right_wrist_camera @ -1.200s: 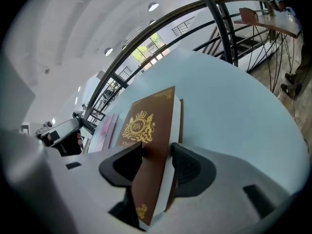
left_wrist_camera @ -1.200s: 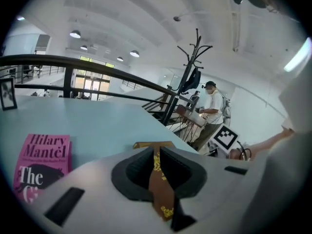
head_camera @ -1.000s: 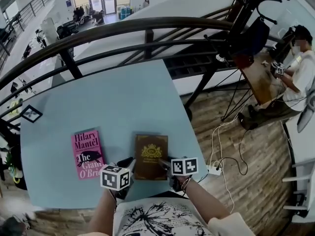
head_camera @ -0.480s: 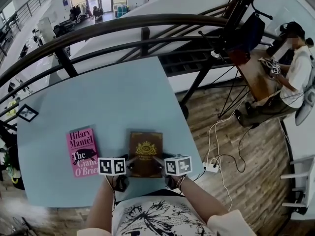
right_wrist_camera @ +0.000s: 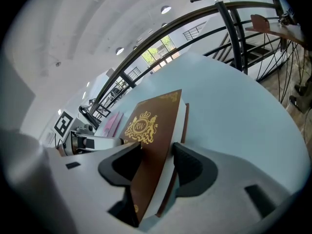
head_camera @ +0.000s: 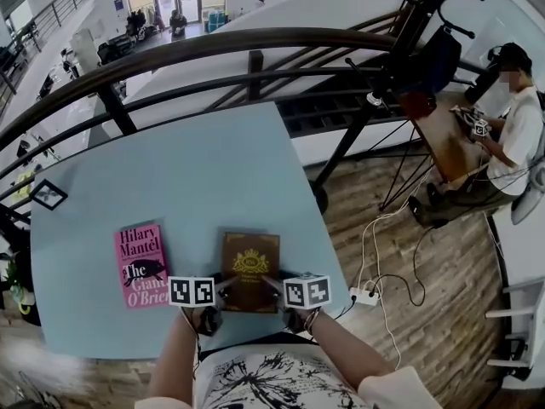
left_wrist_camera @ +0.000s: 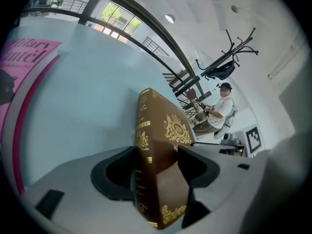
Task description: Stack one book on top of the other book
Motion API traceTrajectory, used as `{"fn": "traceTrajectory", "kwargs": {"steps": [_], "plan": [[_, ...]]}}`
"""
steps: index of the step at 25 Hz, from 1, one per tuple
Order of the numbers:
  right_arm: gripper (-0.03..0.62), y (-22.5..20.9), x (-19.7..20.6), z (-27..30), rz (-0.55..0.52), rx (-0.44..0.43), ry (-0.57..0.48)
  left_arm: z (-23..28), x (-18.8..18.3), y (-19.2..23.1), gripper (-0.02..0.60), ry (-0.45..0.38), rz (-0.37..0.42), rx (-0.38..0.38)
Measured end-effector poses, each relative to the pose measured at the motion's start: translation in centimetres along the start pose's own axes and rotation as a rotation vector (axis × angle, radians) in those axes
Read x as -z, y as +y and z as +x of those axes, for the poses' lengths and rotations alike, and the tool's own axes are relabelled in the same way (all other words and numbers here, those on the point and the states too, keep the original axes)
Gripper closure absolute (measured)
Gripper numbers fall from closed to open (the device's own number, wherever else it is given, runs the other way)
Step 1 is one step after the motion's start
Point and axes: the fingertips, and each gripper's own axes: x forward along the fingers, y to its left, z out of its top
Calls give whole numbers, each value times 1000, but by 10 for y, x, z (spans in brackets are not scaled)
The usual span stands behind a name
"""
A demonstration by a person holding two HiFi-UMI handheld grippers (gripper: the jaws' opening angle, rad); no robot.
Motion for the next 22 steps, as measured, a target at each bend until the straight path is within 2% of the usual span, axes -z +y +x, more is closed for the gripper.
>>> {"fn": "traceTrajectory", "kwargs": {"steps": [3, 6, 10, 15, 22], "plan": [[398, 1, -2, -1, 9, 13, -4, -1, -2, 0, 334, -16, 8, -21], [407, 1, -1, -3, 4, 67, -1, -2, 1, -2, 334, -29, 6, -37], [413, 15, -8, -7, 3, 86, -25, -17, -8, -6, 334, -83, 53, -48], [413, 57, -19, -2, -13, 60, -44, -58, -21, 3, 334, -123, 53, -50], [413, 134, -40, 28, -75, 17, -77, -132, -43, 40, 334, -208, 44, -88]]}}
